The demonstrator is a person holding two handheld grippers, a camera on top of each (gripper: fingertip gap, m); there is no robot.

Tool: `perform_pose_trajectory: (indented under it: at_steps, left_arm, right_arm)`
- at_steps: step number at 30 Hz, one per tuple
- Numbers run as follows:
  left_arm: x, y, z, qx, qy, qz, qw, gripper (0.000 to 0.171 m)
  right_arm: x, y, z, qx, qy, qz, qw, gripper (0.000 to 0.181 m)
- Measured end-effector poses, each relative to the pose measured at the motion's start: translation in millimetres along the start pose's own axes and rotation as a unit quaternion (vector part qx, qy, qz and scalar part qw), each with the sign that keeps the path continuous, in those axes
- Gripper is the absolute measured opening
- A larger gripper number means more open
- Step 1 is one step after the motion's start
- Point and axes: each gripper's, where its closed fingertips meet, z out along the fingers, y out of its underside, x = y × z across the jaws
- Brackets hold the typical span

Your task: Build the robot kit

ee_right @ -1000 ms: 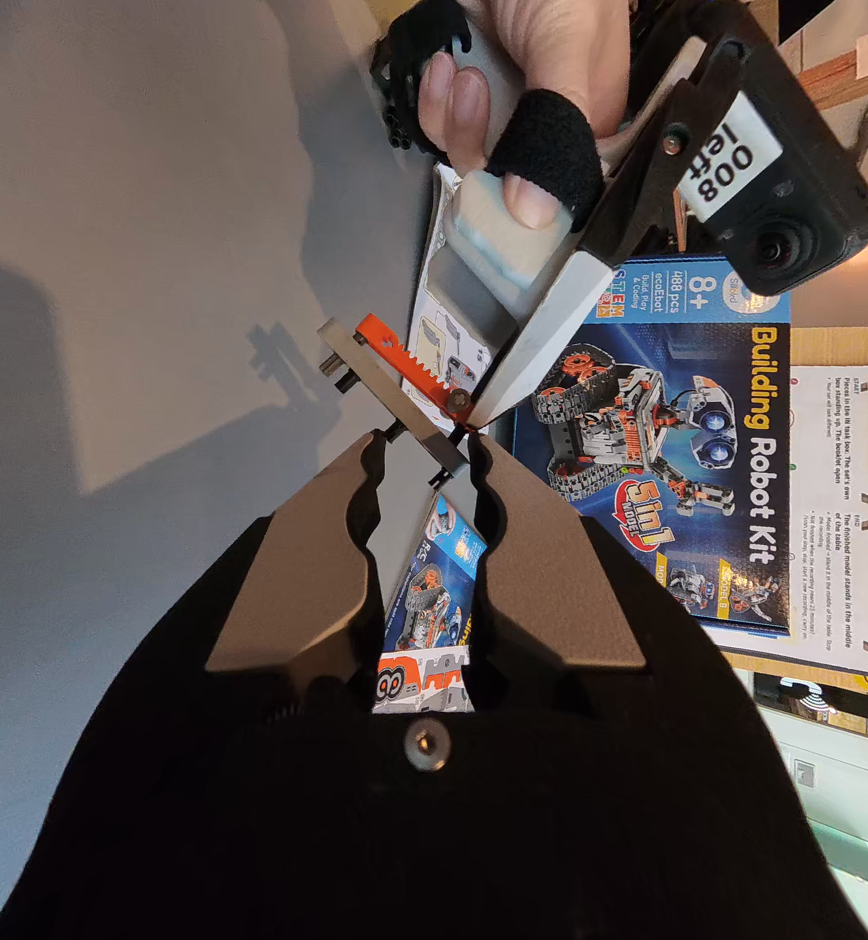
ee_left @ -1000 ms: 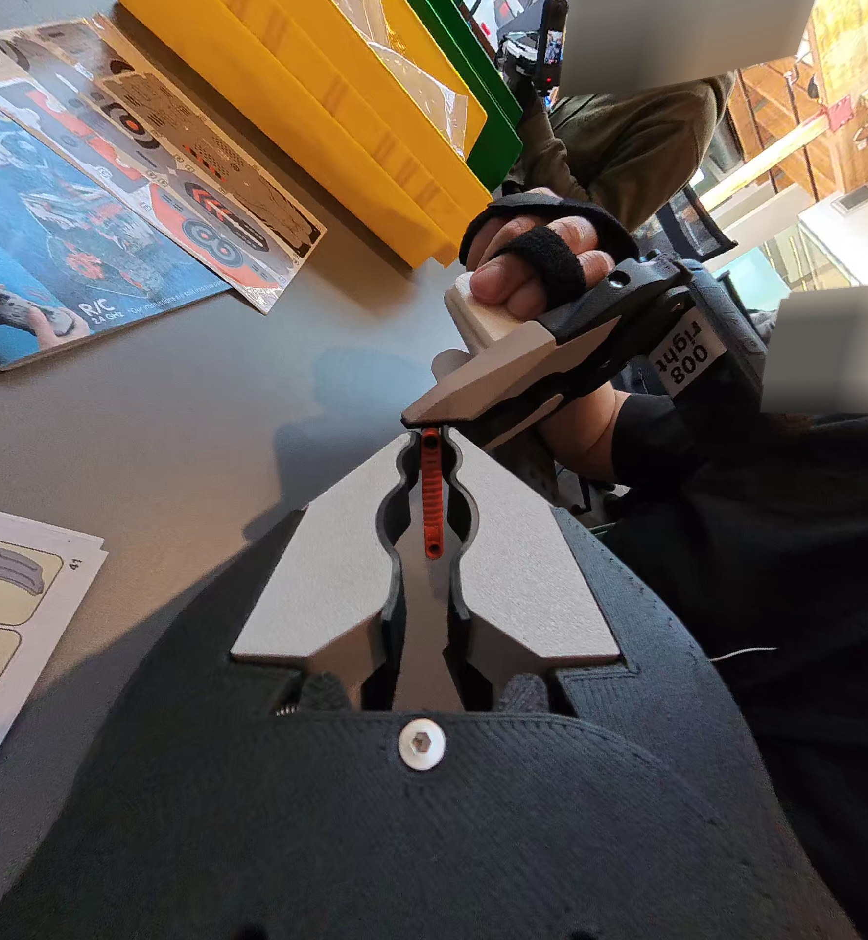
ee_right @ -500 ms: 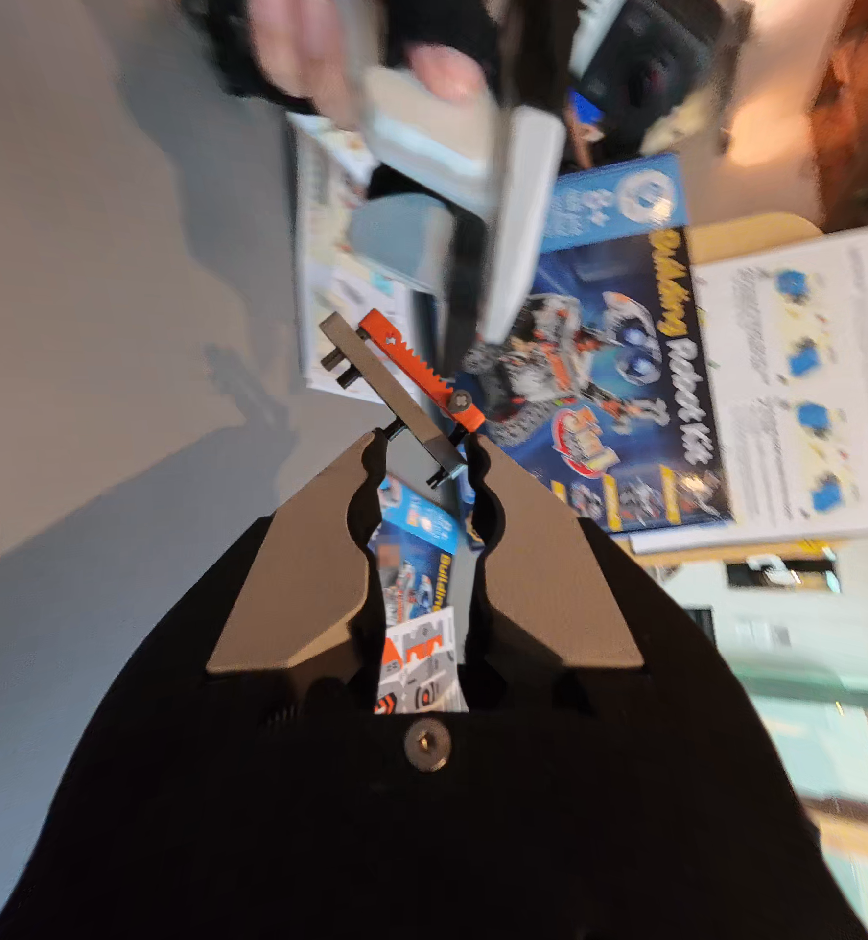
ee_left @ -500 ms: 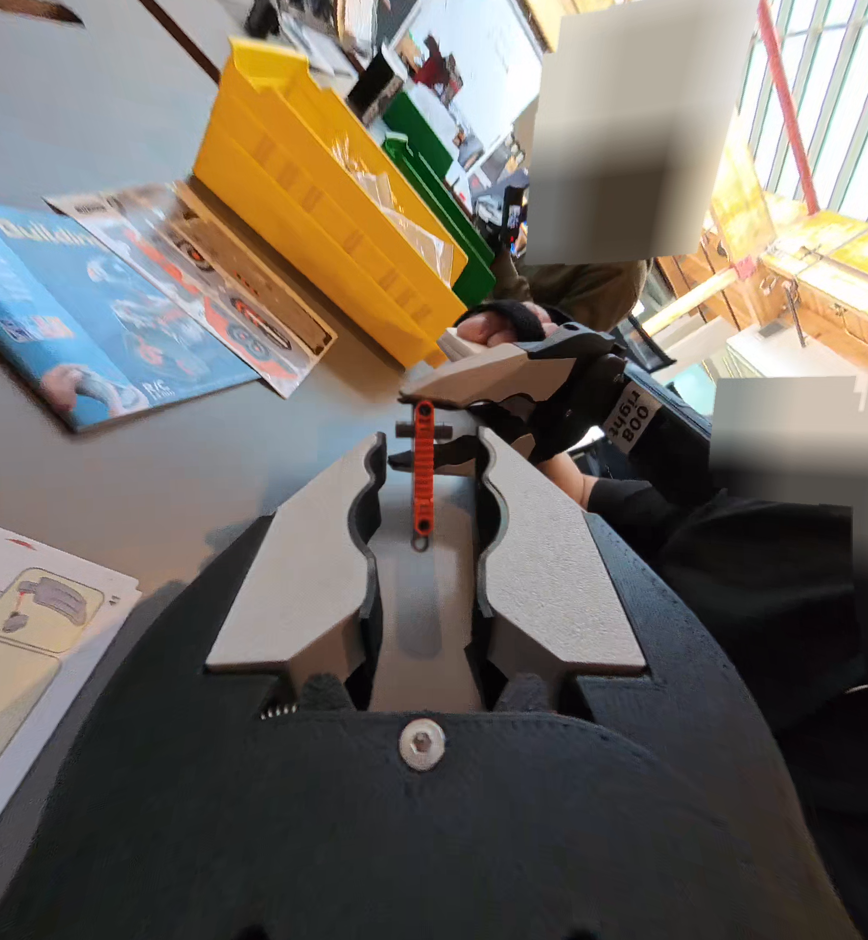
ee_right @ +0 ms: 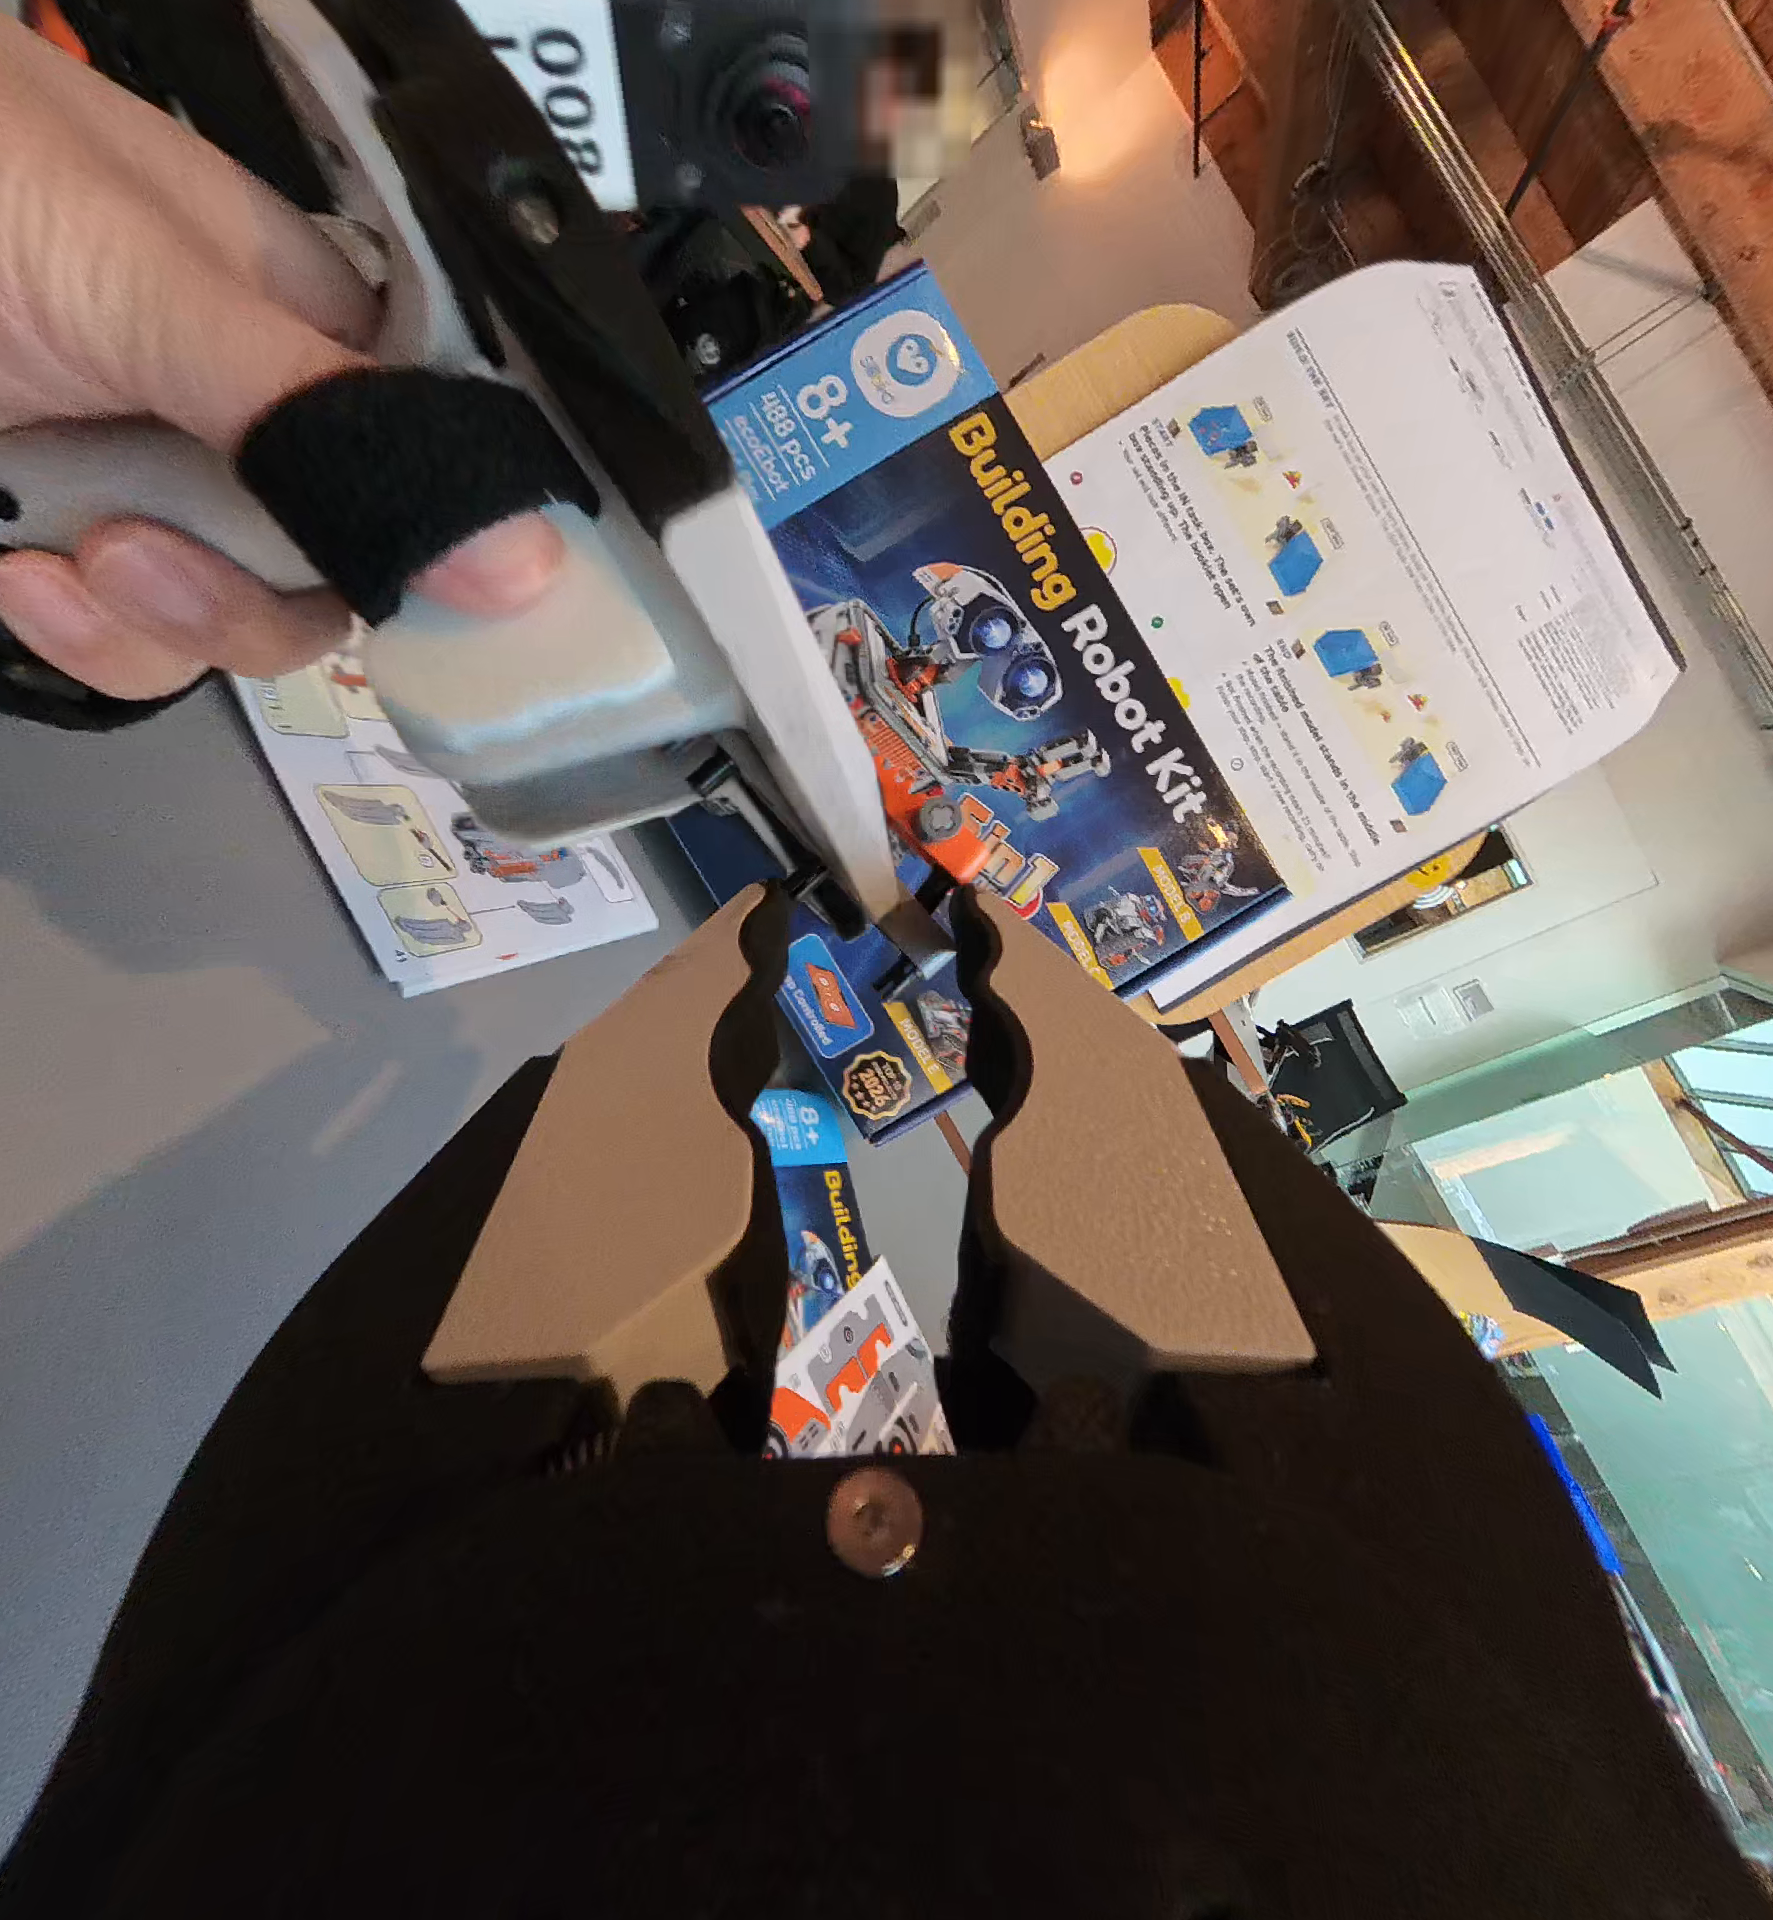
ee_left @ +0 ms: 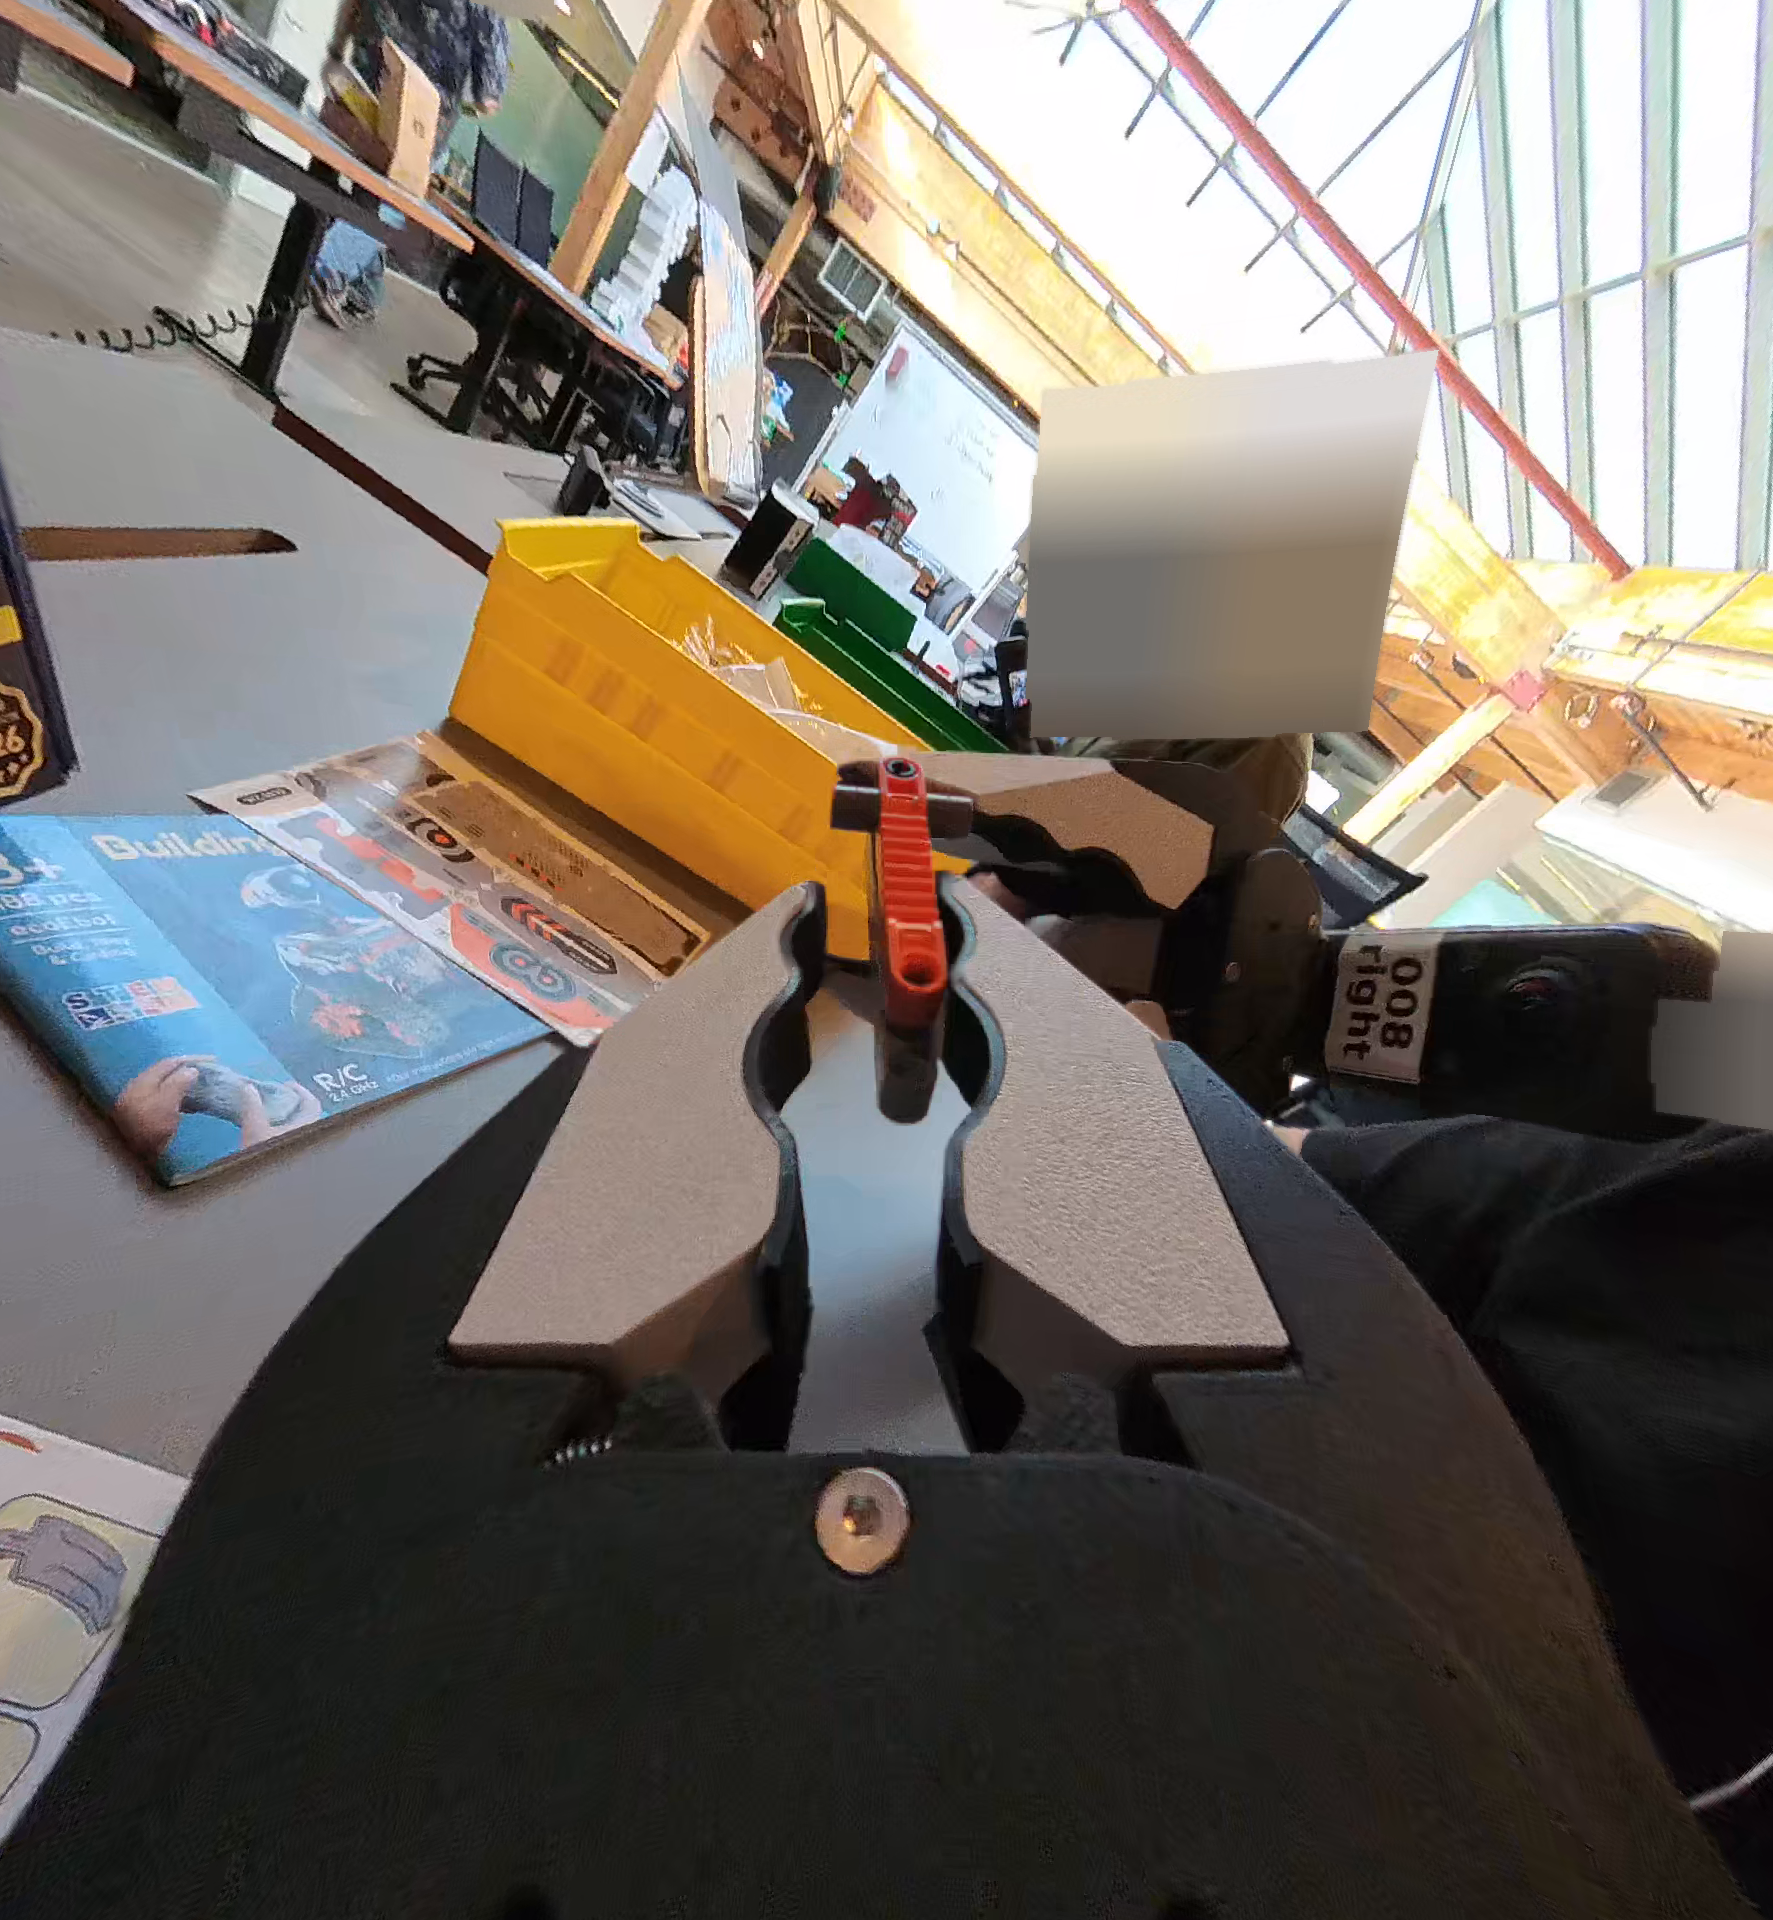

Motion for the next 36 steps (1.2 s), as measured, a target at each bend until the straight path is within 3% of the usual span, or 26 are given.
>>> perform_pose_trajectory:
  at_steps: [1,16,20,36]
  left_arm:
    - [0.6,-0.7,0.1,0.003,-0.001,0.007,1.0,0.005]
    - [16.5,19.5,-10.9,-0.112,0.016,0.037,0.993,0.005]
    - [16.3,23.5,-11.0,-0.125,0.014,0.031,0.992,0.005]
    - [8.8,25.4,-9.6,-0.125,-0.009,0.02,0.992,0.005]
  right_arm:
    - [-0.3,0.0,0.4,-0.002,0.004,-0.003,1.0,0.03]
    - [-19.8,-7.3,-26.2,0.111,-0.102,-0.085,0.985,0.018]
    - [-22.5,-6.0,-27.8,0.108,-0.088,-0.139,0.98,0.015]
    - [-26.0,-3.8,-23.2,0.073,-0.073,-0.167,0.981,0.012]
